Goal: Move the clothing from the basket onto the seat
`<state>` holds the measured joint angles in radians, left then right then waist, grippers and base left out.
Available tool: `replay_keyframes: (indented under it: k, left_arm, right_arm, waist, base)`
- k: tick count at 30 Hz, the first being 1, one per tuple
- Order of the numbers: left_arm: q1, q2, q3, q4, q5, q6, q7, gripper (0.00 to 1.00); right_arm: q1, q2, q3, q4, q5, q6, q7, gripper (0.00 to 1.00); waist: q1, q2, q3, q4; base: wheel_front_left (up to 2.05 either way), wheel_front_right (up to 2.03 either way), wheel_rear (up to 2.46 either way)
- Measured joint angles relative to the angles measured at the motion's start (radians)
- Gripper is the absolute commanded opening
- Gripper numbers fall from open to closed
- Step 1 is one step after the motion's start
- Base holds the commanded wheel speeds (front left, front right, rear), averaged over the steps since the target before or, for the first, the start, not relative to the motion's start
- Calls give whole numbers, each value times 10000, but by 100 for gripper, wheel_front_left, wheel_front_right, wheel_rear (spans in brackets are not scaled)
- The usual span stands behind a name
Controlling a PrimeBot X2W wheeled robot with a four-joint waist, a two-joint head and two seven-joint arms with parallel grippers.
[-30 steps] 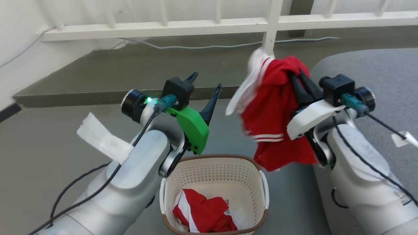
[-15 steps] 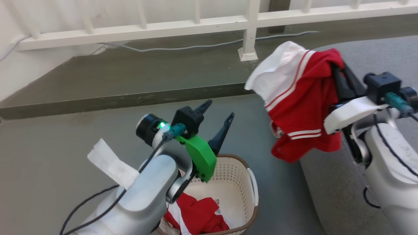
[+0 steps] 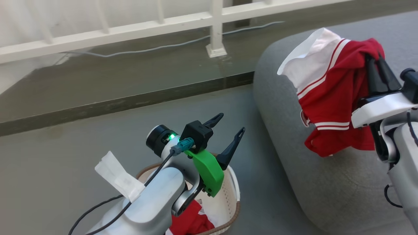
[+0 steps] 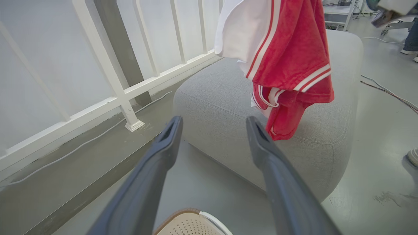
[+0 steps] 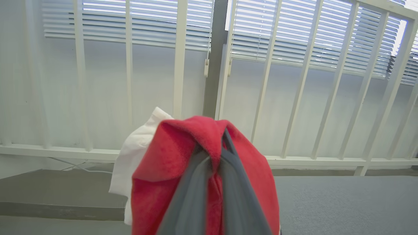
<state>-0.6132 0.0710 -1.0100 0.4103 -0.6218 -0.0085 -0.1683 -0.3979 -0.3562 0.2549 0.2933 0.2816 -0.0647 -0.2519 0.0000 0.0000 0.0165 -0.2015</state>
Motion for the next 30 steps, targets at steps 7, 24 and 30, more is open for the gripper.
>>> replay_keyframes:
  k: [7, 24, 30]
  left_arm:
    - [7, -2, -81, -184, 15, 2, -10, 100]
    - [-49, 13, -270, -531, 286, 100, 113, 100]
    - [-299, 59, -314, -644, 360, 100, 288, 100]
  right_arm:
    - [112, -219, -228, -589, 17, -77, 2, 0]
    - [623, -230, -654, -1248, 368, -165, 0, 0]
    - [512, -339, -775, -1250, 454, -117, 0, 0]
  waist:
    - [0, 0, 193, -746]
    - [0, 0, 1131, -2231]
    - [0, 0, 1585, -2301]
  base:
    - [0, 0, 0]
    - [0, 0, 0]
    - [0, 0, 0]
